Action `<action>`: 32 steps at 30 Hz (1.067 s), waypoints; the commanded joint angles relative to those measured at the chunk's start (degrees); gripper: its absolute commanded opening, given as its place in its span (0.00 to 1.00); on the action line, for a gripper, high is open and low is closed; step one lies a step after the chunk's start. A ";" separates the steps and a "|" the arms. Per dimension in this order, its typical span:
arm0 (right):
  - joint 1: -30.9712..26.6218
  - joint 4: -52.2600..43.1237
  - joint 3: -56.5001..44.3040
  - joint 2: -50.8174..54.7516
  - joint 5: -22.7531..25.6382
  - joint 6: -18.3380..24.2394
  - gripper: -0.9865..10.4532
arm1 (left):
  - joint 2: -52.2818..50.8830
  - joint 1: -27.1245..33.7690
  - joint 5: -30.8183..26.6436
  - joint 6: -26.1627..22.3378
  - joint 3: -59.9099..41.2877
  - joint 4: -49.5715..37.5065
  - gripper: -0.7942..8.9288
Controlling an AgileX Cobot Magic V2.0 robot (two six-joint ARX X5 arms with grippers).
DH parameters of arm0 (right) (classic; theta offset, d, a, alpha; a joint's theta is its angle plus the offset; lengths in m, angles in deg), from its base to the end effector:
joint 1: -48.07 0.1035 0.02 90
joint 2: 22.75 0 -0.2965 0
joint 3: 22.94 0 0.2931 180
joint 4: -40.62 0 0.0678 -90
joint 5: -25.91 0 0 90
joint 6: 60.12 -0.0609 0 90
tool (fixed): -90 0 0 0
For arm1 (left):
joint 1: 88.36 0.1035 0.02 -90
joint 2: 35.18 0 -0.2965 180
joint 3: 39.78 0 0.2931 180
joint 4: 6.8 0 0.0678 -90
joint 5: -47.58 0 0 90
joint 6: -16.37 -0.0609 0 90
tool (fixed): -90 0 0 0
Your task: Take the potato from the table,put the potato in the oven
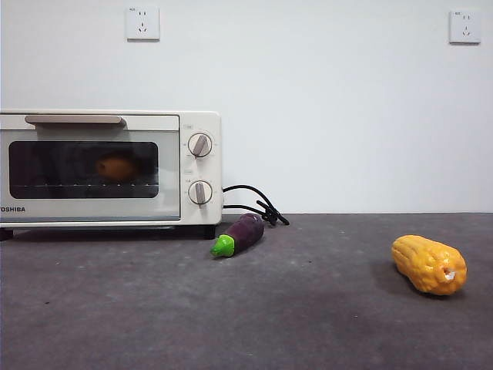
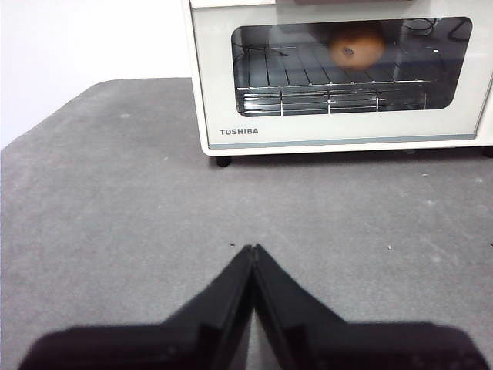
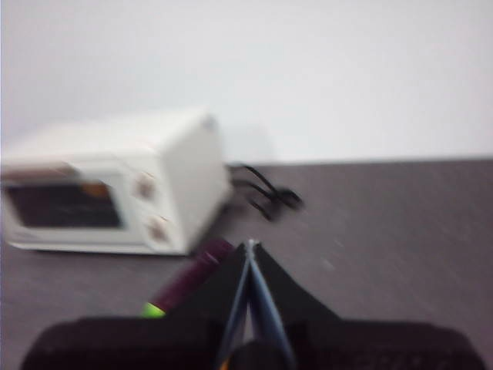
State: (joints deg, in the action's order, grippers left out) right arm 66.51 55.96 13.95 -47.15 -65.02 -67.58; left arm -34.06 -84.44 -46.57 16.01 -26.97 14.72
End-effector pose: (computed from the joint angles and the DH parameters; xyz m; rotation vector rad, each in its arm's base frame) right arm 0.1559 0.0530 0.2830 0.1213 0.0713 0.3343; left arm 0.1366 0.0138 0.1467 0.0066 0.1721 0.1400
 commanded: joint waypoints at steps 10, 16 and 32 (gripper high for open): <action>-17.75 -14.93 -18.91 10.12 0.33 8.11 0.09 | 0.04 0.07 0.04 0.39 -0.55 -0.55 0.08; -19.96 -14.08 -24.39 15.67 0.26 7.41 0.09 | 0.13 0.07 0.04 0.39 -0.55 -0.55 0.08; -21.14 4.46 -24.28 23.98 -1.88 9.60 0.09 | 0.24 0.07 0.04 0.39 -0.55 -0.55 0.08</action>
State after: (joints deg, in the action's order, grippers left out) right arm 45.44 60.29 -9.92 -23.31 -66.68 -58.73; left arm -33.80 -84.44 -46.57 16.01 -26.97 14.70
